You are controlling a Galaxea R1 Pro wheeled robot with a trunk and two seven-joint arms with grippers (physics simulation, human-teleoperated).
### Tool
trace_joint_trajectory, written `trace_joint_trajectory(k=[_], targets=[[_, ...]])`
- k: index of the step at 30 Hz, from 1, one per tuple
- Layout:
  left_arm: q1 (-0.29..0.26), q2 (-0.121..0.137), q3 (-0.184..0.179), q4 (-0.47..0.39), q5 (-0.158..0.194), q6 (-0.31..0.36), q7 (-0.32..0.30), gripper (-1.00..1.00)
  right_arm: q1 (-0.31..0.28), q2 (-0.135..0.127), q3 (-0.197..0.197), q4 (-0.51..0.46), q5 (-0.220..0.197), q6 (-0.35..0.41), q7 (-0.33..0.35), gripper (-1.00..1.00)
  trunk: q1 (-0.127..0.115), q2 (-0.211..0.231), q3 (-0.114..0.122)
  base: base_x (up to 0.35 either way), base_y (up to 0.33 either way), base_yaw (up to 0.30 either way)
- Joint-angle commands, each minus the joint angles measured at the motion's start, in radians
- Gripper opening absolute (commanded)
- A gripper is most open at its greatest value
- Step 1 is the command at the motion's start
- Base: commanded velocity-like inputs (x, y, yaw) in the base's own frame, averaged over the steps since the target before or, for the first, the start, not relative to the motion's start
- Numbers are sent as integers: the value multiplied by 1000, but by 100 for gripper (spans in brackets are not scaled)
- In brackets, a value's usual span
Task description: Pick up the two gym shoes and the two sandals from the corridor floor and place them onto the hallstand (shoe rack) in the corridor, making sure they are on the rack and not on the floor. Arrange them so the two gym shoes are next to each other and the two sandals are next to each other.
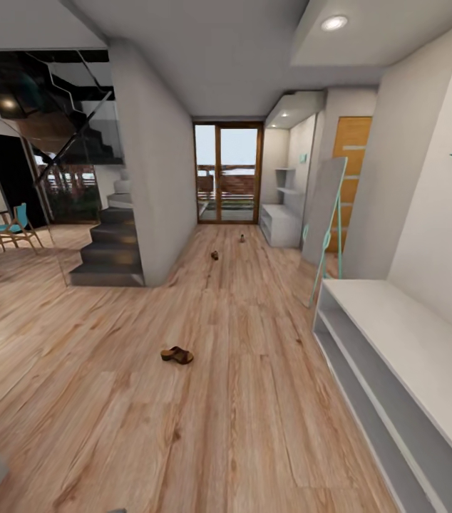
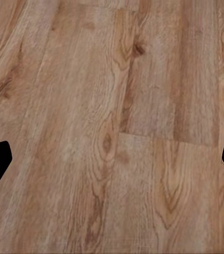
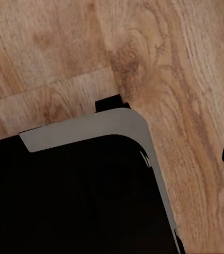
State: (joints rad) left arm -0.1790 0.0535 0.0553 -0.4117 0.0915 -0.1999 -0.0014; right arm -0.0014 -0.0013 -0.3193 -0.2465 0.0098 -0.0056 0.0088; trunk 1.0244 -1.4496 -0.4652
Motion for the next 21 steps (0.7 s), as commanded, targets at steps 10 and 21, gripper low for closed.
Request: trace_joint_trajectory(k=[10,21], targets=[[-1,-1,-2,1,8,-4,0,100,0,-2,-4,-1,1,-1,1,100,1,0,-1,346,-74,0],[-1,0,-2,1,8,-4,0,100,0,0,-6,-2,0,-1,-1,100,1,0,-1,346,-72,0]])
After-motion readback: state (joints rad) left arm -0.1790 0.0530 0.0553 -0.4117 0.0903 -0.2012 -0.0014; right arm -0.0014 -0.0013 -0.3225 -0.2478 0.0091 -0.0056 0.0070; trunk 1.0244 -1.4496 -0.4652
